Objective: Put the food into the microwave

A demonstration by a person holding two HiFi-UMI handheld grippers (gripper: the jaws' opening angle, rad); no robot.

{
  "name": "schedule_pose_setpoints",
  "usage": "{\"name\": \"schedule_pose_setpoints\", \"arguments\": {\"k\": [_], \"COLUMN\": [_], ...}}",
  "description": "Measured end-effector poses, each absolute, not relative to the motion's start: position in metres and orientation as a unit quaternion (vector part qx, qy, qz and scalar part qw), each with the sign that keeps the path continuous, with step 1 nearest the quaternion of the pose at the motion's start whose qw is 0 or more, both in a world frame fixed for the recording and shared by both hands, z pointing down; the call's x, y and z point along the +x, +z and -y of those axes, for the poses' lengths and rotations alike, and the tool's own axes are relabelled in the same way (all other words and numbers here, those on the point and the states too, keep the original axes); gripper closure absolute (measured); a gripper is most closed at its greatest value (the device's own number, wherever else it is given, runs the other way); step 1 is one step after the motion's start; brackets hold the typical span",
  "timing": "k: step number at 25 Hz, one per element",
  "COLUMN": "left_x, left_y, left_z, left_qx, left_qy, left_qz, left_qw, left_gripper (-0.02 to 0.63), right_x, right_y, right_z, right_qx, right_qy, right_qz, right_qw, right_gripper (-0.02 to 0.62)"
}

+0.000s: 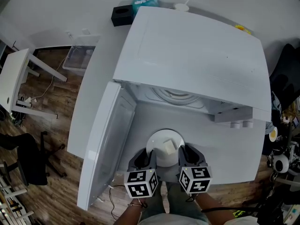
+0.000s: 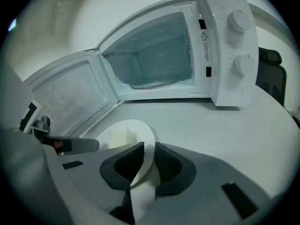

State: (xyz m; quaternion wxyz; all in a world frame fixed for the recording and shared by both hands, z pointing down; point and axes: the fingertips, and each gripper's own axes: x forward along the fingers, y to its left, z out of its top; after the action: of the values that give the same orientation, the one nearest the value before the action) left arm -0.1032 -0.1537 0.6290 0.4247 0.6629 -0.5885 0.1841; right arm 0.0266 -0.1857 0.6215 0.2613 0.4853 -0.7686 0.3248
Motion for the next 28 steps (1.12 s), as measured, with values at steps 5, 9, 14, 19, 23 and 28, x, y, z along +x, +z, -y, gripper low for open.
{"name": "schedule_pose_setpoints", "arguments": {"k": [5, 9, 14, 19, 23, 28], "left_x": [-0.103, -0.104, -0.104, -0.103, -0.102, -0.100], "left_y": [0.630, 0.629, 0.625, 0.617, 0.607, 0.592], "left_z": [0.155, 0.154, 0.155, 0.156, 0.158, 0.163], "left_qx": [0.663, 0.660, 0.662, 0.665, 0.670, 0.677], "left_qy": [0.185, 0.187, 0.187, 0.186, 0.183, 0.177], "left_qz": [0.589, 0.591, 0.591, 0.592, 0.591, 0.592], "left_qw": [0.423, 0.424, 0.421, 0.417, 0.411, 0.400], "left_gripper": [0.499, 0.499, 0.499, 0.499, 0.499, 0.499], "right_x": [0.027, 0.027, 0.026, 0.027, 0.029, 0.032], "right_y": [0.622, 0.620, 0.615, 0.606, 0.596, 0.583], "right_z": [0.186, 0.185, 0.186, 0.187, 0.189, 0.191], "right_qx": [0.488, 0.494, 0.495, 0.498, 0.501, 0.508], "right_qy": [0.324, 0.319, 0.319, 0.315, 0.310, 0.305], "right_qz": [0.768, 0.768, 0.770, 0.772, 0.773, 0.774], "right_qw": [0.260, 0.254, 0.246, 0.240, 0.234, 0.224], "right_gripper": [0.515, 0.517, 0.520, 0.520, 0.520, 0.520]}}
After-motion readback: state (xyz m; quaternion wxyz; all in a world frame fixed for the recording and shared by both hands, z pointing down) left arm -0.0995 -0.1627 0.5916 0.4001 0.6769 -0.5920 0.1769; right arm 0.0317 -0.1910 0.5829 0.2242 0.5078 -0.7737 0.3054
